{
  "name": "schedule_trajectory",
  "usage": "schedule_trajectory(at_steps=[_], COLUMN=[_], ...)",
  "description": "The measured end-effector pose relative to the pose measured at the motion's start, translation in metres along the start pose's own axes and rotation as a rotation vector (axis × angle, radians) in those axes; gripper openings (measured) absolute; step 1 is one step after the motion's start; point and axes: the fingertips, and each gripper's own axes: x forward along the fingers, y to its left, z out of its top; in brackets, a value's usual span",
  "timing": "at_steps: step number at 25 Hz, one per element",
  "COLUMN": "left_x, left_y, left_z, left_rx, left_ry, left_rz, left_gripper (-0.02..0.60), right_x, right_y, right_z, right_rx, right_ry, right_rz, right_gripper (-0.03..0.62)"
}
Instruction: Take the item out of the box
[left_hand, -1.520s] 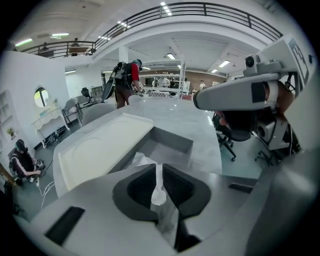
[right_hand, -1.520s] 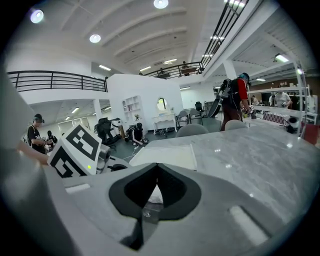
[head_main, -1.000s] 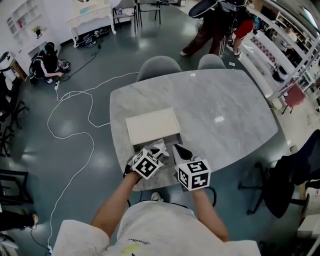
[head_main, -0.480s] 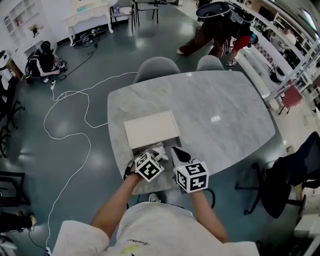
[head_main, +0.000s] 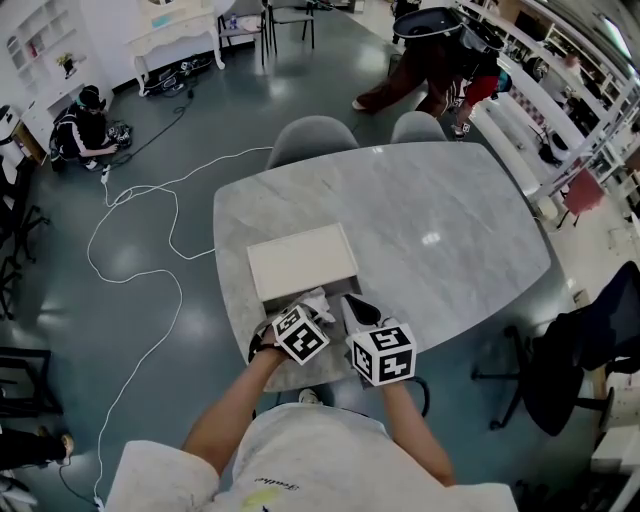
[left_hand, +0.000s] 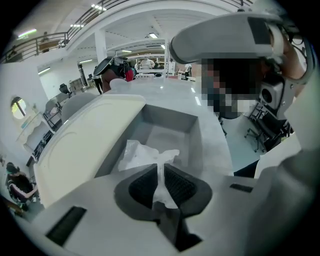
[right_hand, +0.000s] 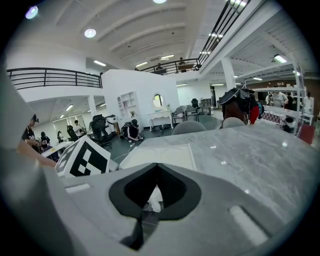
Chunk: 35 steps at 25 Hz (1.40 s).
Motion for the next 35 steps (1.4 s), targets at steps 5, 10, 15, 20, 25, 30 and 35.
schedule_trajectory(at_steps=[5,10,15,20,25,30,35], left_x=[-0.001,-0.005,-0.015,-0.027,-0.043,-0.069,-0.100], left_y=[0.001,0.000,-0.008,-0.013,-0.022,-0.024,-0.025], left_z=[0.001,0.003,0.011,0.023,0.040,0.049,0.051], left_rx=[-0.015,-0.026,-0.006,-0.002,-0.030,-0.093,-0.188], left_ry=[0.000,-0.009,-0.032,-0.073,-0.124,-0.194,-0.275], left_rz=[0.005,0.003,0.031,0.073,0.128,0.210,0.304], left_gripper=[0.020,0.015,0.015,0.015,0.015,0.015,0.015], right_x=[-0.003,-0.006,-0.017,-0.027,-0.046,-0.058,-0.070], right_y=[-0.002,-0.002,-0.001,-0.001,-0.005,0.002,0.011], right_z=[0.000,0.000,-0.003,-0.005,-0.003,0.001,0.007], right_rx=[0.001,0.004,0.007,0.007,-0.001,-0.031,-0.073], right_ry=[-0.004,-0.018,-0.027,-0.046,-0.064,-0.071,-0.080], right_rz=[-0.002,0.000,0.007,0.015,0.032,0.076,0.130], right_gripper=[0.005,0.005,0.005,0.005,0.005,0.005,0.005])
